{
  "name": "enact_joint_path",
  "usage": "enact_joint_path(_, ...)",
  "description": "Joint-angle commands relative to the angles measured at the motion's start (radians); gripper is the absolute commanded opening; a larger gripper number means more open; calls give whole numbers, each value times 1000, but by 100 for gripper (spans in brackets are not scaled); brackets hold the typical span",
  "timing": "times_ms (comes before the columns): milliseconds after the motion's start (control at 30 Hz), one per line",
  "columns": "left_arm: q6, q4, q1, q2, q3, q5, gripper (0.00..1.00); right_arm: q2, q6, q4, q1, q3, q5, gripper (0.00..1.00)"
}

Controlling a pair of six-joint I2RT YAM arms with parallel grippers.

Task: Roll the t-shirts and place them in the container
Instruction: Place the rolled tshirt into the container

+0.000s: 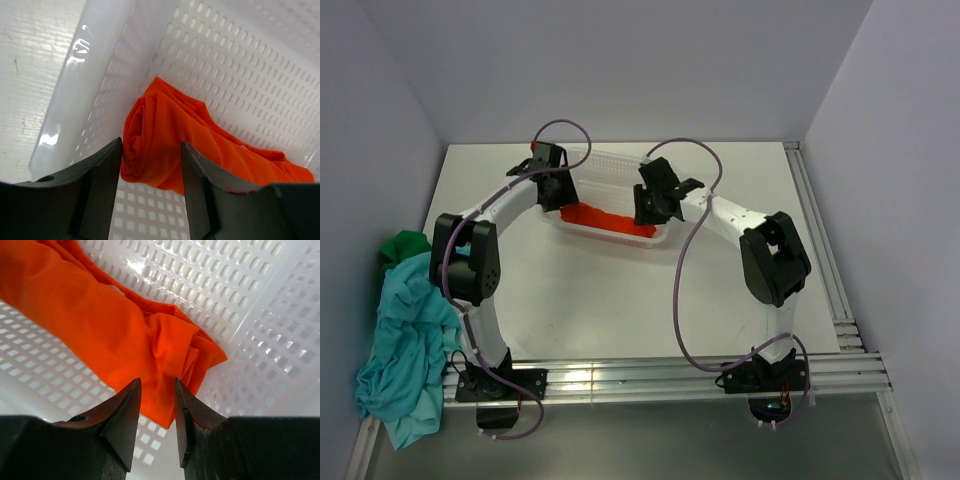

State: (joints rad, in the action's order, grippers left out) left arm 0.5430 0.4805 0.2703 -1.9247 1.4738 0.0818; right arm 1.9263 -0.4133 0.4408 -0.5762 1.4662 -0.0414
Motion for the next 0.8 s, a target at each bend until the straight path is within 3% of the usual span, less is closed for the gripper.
enact_joint_path(0, 6, 32, 12, 87, 74, 27, 55, -85, 14, 10, -8, 54, 11, 40)
enact_joint_path(267, 6, 40, 20, 99, 95, -2, 50, -50, 28, 24, -16, 114, -58, 37)
enact_joint_path(567, -3, 18, 27, 46, 80, -74, 23, 54, 21, 1, -13, 137, -133, 27)
enact_joint_path(767, -2, -5, 27, -16, 80, -102, 19, 103, 5, -25, -1, 118, -114, 23)
